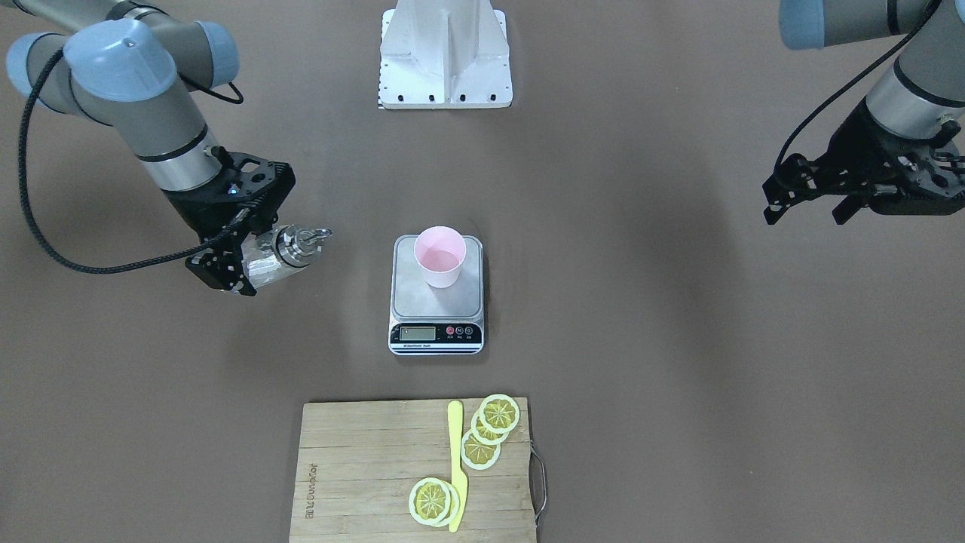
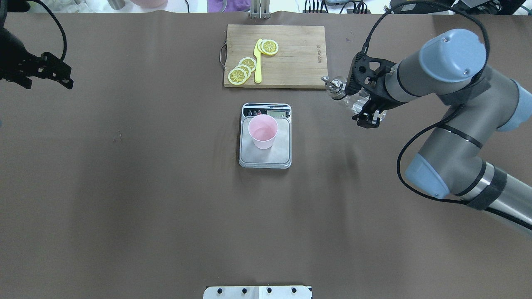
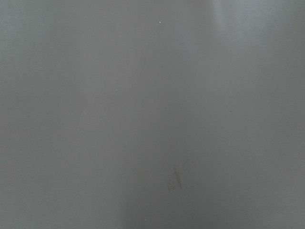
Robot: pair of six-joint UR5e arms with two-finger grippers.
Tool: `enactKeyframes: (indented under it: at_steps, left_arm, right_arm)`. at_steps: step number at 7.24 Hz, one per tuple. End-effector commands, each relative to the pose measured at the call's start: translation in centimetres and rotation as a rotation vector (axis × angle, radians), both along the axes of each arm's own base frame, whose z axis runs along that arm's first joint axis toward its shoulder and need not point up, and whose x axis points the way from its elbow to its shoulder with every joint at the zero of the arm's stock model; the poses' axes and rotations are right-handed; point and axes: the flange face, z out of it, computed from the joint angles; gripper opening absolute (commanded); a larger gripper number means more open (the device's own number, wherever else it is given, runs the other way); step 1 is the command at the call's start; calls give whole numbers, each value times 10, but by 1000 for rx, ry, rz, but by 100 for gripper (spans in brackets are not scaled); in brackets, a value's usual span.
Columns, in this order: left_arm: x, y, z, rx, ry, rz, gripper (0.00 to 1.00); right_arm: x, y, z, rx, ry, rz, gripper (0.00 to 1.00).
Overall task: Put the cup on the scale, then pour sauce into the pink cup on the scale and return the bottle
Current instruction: 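Carry the bottle upright with the right gripper back to its spot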
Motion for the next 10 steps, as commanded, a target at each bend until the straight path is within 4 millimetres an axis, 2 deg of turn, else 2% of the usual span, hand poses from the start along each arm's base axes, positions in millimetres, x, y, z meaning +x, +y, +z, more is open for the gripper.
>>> enactKeyframes:
  at_steps: [1,2,3,4,5,6,7,8,9,10]
  left_arm:
    - [0,-1,-3,5,2,-1,97]
    - [1,-1,-7,10,6,-1,97]
    - [0,0,-9,15,8,-1,97]
    - [0,1,-13,21,11,-1,97]
    - [2,-1,-19,30,15,1,97]
    - [3,-2,-24,37,17,2,97]
    - [4,-3,-29,43,20,2,97]
    - [5,-7,-38,52,25,2,97]
    - [7,-7,-43,61,29,3,97]
    - [7,-8,-49,70,34,3,97]
  right_arm:
    - [58,-8,42,-110,-68,7,0]
    - [83,-7,62,-126,-100,14,0]
    - [110,2,94,-195,-132,85,0]
    - [129,10,115,-237,-159,143,0]
    - [139,19,133,-283,-186,199,0]
    - [153,23,163,-339,-253,280,0]
    - [160,21,208,-321,-329,321,0]
    - [158,16,229,-316,-410,347,0]
    - [162,15,235,-283,-439,377,0]
    - [167,16,233,-279,-473,394,0]
